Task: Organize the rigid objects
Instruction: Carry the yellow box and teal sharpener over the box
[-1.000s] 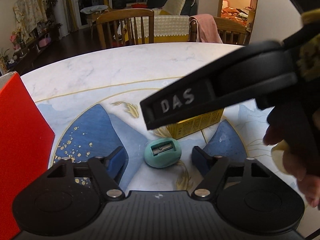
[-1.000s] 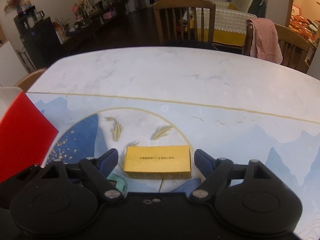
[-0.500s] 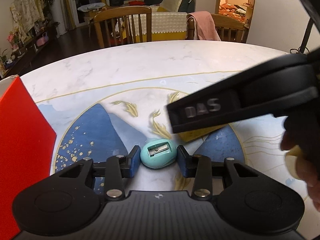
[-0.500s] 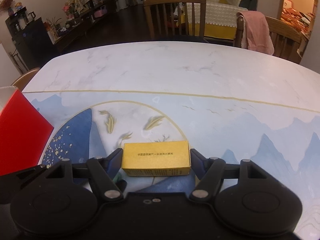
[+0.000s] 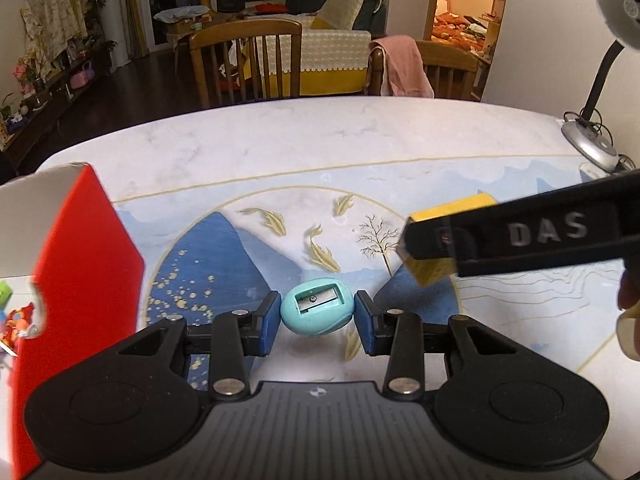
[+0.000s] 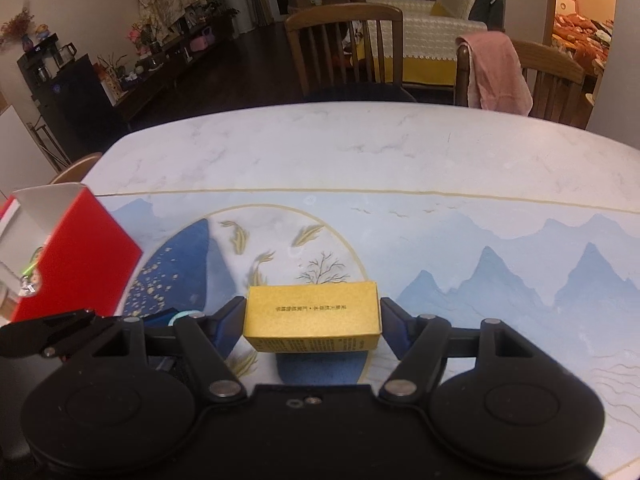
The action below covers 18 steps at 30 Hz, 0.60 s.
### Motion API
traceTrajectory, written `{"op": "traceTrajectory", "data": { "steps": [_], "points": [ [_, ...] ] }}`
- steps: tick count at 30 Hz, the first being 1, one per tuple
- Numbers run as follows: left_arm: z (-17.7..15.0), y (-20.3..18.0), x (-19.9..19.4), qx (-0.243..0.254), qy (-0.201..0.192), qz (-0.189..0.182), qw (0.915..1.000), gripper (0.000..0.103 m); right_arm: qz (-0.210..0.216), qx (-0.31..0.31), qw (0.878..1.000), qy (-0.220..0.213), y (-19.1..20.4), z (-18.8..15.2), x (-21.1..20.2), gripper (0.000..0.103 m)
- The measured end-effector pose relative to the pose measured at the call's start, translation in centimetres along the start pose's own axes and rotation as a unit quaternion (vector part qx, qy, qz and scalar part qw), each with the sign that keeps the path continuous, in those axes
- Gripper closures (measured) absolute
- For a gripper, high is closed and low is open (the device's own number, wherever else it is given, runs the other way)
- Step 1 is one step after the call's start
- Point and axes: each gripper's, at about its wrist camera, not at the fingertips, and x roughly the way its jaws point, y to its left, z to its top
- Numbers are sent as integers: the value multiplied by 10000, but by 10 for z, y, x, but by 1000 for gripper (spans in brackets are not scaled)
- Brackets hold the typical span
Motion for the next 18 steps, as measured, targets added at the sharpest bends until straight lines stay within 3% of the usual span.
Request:
{"op": "traceTrajectory", "data": {
  "steps": [18],
  "points": [
    [9, 47, -101, -324, -318, -35, 9990, 64, 212, -456, 9971, -575, 44, -14, -93, 33]
  ]
}}
